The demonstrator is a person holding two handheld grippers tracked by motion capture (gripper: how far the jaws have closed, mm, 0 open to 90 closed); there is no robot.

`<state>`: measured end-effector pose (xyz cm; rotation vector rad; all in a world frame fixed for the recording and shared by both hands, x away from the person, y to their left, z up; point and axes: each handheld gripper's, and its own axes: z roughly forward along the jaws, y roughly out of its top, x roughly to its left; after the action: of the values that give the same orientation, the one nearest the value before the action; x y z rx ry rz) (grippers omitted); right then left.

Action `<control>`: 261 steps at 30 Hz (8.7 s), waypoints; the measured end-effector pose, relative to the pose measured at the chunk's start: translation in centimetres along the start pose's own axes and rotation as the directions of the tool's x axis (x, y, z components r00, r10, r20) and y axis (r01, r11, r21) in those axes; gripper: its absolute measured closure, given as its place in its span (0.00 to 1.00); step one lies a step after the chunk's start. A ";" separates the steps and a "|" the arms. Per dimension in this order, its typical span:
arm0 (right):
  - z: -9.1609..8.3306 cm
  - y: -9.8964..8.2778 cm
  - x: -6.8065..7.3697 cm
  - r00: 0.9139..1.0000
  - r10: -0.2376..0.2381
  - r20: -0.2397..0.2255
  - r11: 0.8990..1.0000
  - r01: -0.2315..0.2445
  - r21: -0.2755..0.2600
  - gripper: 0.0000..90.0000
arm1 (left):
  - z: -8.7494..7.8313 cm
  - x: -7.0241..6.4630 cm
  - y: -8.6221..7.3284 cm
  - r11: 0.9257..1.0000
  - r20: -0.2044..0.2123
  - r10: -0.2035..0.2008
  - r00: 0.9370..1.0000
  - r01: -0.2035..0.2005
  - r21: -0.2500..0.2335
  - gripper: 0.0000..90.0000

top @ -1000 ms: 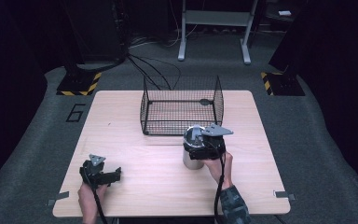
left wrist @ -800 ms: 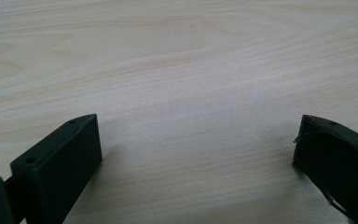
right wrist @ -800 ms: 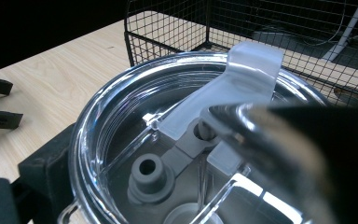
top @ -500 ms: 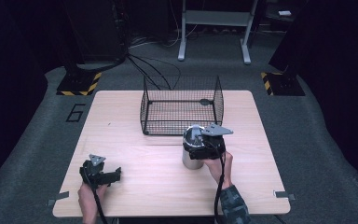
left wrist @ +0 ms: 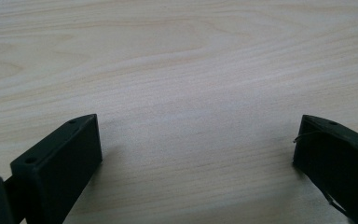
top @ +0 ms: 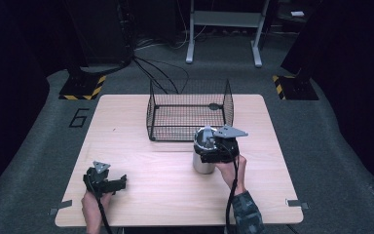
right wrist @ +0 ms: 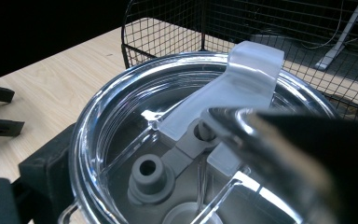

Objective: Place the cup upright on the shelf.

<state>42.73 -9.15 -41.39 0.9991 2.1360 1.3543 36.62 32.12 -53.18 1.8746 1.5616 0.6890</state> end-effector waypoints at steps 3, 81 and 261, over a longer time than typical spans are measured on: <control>-0.3 0.3 -0.1 1.000 0.005 -0.001 1.000 -0.005 0.000 0.04 | 0.0 0.0 0.0 1.000 -0.002 0.002 1.000 -0.002 0.000 0.01; -1.9 11.6 -3.3 0.999 -0.042 0.005 0.999 0.043 -0.022 0.04 | 0.0 0.0 0.0 1.000 0.002 -0.002 1.000 0.002 0.001 0.01; 1.0 7.8 -4.5 0.999 -0.020 0.040 0.997 0.017 0.077 0.00 | 0.0 0.0 0.0 1.000 0.003 -0.001 1.000 0.001 0.002 0.01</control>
<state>49.07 -9.84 -34.92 1.0252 2.1765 1.2411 36.63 32.15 -53.18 1.8753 1.5622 0.6838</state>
